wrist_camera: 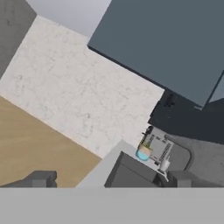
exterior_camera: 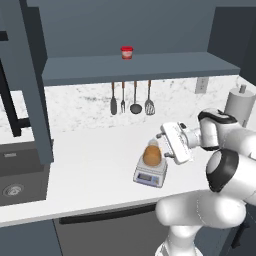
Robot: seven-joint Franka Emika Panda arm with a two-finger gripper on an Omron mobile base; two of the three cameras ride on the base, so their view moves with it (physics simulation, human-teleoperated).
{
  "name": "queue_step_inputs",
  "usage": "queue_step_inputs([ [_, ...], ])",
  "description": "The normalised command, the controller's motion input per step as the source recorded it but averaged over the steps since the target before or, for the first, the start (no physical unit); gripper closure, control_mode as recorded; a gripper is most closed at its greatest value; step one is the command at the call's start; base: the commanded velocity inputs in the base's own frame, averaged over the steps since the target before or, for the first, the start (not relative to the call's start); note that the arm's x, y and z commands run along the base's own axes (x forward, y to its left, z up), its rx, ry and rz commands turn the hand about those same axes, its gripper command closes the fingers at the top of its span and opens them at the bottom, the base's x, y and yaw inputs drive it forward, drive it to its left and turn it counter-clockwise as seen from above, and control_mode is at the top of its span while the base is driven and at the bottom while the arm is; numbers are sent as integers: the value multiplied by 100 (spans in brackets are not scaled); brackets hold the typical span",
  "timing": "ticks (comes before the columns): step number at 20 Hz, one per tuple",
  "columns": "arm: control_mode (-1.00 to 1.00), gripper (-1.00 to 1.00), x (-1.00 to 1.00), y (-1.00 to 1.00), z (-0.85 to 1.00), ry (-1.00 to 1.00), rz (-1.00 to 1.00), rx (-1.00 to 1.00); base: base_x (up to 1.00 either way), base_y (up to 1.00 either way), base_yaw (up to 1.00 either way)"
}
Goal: Pick the honey bottle and place it on the digital scale for weighing, and close the cabinet.
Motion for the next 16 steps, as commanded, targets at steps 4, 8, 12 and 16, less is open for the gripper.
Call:
queue_step_inputs([
  [4,-100,-100,-31,-1,20,-12,0,0,0,0,0],
  [8,-100,-100,-53,-2,21,-21,-5,0,0,0,0],
  [12,-100,-100,-46,0,12,-32,-25,2,0,0,0],
  [16,-100,-100,-40,-6,22,-35,-21,22,0,0,0],
])
